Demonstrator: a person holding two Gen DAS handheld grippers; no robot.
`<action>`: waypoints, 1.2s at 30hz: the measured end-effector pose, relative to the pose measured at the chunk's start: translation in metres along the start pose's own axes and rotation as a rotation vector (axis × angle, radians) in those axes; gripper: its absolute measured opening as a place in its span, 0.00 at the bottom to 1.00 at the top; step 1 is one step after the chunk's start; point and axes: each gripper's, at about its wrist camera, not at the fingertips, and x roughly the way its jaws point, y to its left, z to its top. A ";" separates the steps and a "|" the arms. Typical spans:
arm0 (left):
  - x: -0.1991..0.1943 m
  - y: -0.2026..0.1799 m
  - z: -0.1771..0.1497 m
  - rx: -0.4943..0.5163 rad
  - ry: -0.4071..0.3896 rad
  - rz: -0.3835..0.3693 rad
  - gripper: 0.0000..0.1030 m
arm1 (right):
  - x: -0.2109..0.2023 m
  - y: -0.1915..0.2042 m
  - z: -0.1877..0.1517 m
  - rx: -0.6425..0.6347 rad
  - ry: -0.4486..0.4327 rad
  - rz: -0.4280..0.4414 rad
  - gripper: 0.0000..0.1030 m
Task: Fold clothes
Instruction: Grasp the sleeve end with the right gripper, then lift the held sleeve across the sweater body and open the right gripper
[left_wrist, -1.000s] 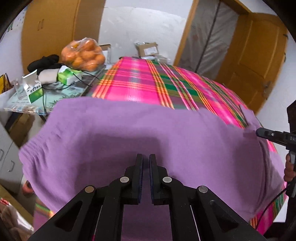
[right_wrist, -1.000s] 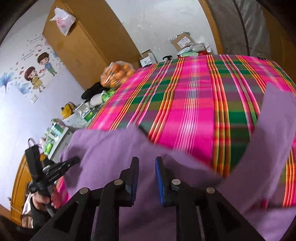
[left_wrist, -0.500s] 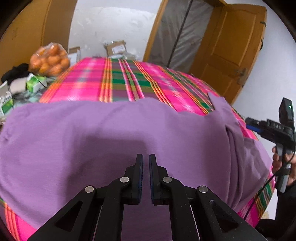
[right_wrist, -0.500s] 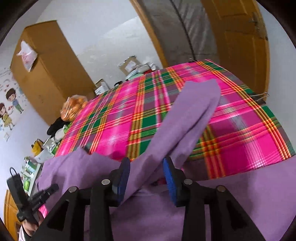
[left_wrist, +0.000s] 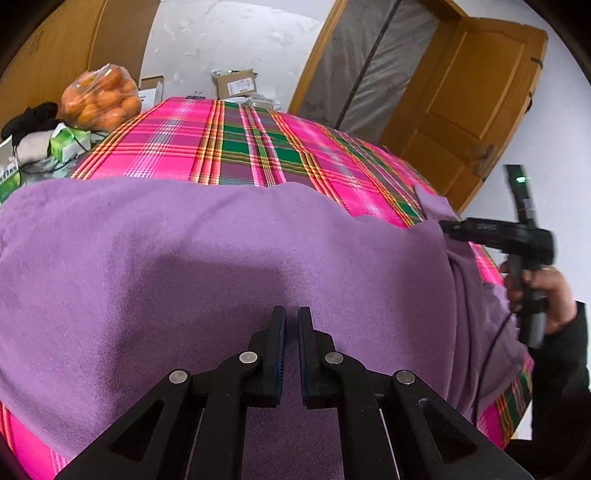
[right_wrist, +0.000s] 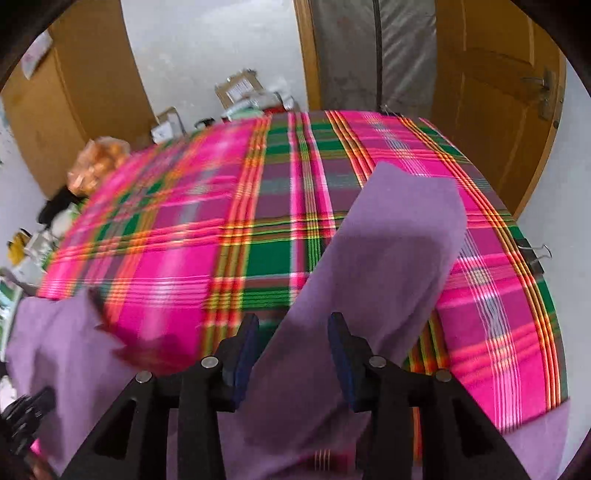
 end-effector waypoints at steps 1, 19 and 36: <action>0.000 0.000 0.000 -0.001 0.000 -0.001 0.06 | 0.007 0.001 0.002 -0.006 0.012 -0.028 0.39; 0.001 0.004 0.001 -0.024 0.000 -0.027 0.06 | -0.069 -0.039 -0.009 0.076 -0.200 0.120 0.03; -0.001 -0.014 -0.001 0.067 0.004 0.043 0.06 | -0.192 -0.128 -0.140 0.352 -0.354 0.189 0.03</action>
